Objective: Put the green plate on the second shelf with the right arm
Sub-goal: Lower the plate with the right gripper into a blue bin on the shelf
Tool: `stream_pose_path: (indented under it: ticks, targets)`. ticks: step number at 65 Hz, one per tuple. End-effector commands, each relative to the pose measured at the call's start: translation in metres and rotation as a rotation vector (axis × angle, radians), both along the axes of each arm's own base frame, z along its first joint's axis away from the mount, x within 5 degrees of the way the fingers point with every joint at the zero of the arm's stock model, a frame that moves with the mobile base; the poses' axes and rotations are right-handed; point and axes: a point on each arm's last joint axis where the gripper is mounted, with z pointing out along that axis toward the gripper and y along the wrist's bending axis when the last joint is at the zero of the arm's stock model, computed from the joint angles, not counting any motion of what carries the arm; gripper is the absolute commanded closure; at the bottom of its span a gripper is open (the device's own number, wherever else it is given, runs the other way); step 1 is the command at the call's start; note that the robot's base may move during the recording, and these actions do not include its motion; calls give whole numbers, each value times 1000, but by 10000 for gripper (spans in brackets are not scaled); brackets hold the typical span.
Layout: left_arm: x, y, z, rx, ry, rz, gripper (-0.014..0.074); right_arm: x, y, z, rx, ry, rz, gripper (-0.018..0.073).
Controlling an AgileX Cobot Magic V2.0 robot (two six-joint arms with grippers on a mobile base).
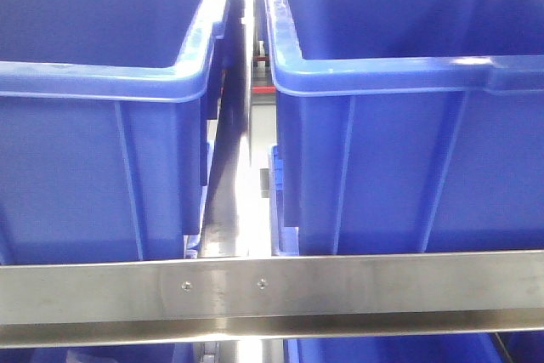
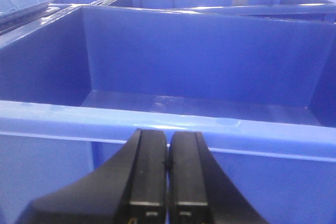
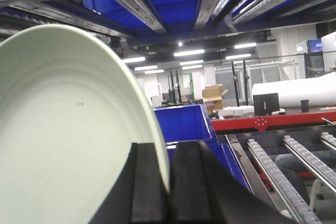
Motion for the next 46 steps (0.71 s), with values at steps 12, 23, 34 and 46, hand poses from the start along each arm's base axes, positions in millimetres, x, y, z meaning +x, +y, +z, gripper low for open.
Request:
stream_pose_path:
  ticks: [12,23,34,46]
  targets:
    - [0,0,-4,-2,-69,2,466,55,1,64,40,-177,-52,505]
    - [0,0,-4,-2,-69,2,466,115,7,62,36,-15,-40,505]
    - [0,0,-4,-2,-69,2,466,165,13,34,22,208,-26,474]
    - [0,0,-4,-2,-69,2,466,203,18,12,99,332,1,178]
